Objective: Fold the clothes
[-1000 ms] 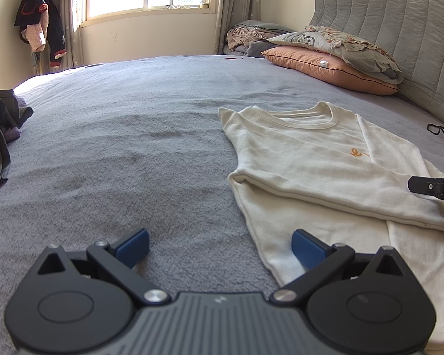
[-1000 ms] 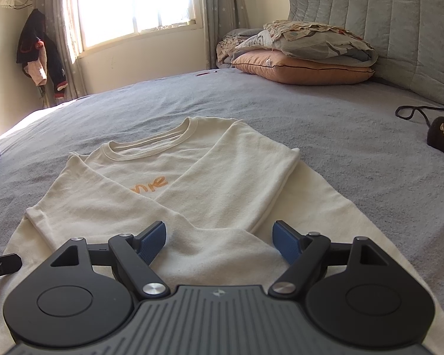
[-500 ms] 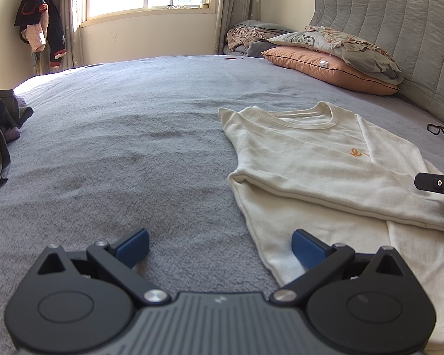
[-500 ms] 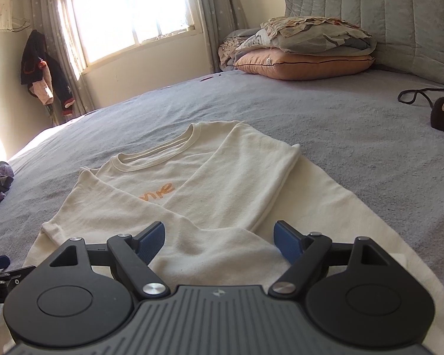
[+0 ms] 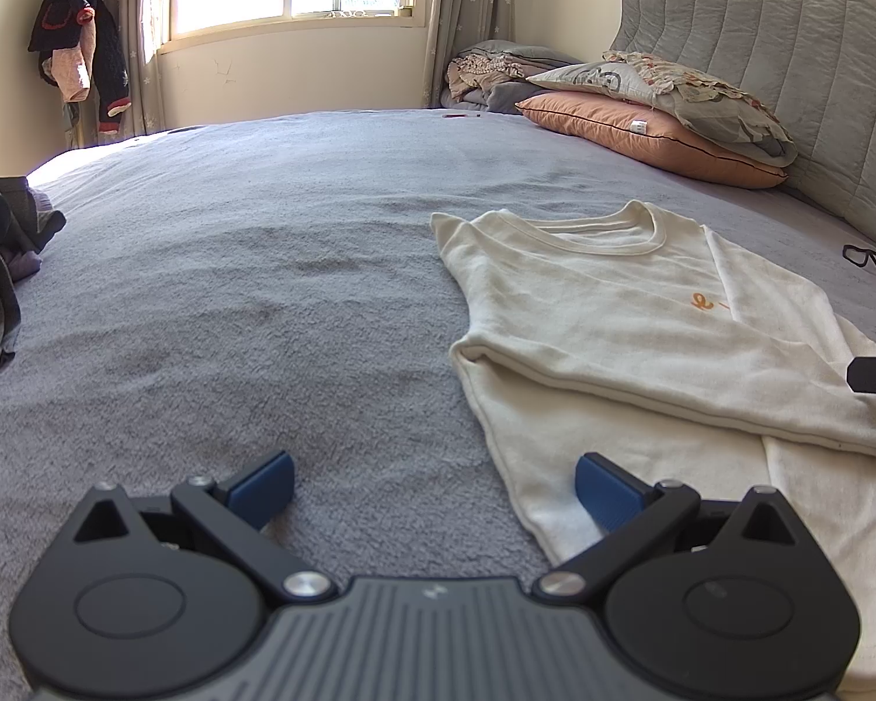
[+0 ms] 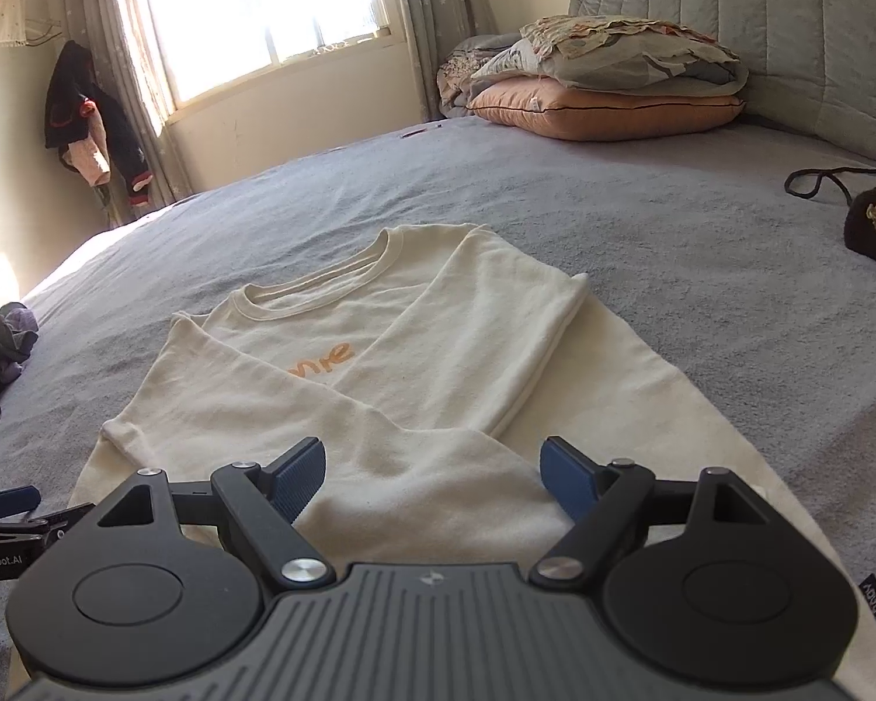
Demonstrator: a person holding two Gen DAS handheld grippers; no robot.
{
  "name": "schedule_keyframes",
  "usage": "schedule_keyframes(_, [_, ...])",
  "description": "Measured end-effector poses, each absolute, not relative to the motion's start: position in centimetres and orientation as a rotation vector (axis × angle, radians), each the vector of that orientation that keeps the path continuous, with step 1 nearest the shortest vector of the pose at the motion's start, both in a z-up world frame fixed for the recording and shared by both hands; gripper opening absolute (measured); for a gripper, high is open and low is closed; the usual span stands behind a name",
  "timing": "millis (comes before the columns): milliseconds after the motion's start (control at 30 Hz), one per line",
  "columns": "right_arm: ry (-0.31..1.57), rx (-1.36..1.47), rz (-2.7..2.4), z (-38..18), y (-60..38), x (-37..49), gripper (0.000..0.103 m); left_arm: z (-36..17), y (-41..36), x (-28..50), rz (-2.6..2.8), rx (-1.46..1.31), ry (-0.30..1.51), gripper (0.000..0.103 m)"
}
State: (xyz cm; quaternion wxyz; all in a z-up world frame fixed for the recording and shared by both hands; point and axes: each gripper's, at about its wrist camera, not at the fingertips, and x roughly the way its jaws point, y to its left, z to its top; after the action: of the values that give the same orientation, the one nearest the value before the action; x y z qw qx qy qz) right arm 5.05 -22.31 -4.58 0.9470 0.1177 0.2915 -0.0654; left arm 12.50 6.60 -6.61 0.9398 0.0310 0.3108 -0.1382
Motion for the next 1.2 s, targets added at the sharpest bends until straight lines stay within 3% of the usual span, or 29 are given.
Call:
schedule_keyframes(400, [0.737,0.001,-0.058,0.0,-24.4,3.8,0.084,-6.6,6.6,12.5,-0.282,0.063,0.634,0.103])
schedule_keyframes(667, [0.714,0.143,-0.026,-0.5,-27.4,2.1,0.082,-6.6,6.6,12.5,-0.282,0.063,0.634,0.103])
schedule_keyframes(1200, [0.703,0.007,0.4,-2.8,-15.4,0.6,0.073,-6.6,6.6,12.5,-0.282,0.064,0.634,0.103])
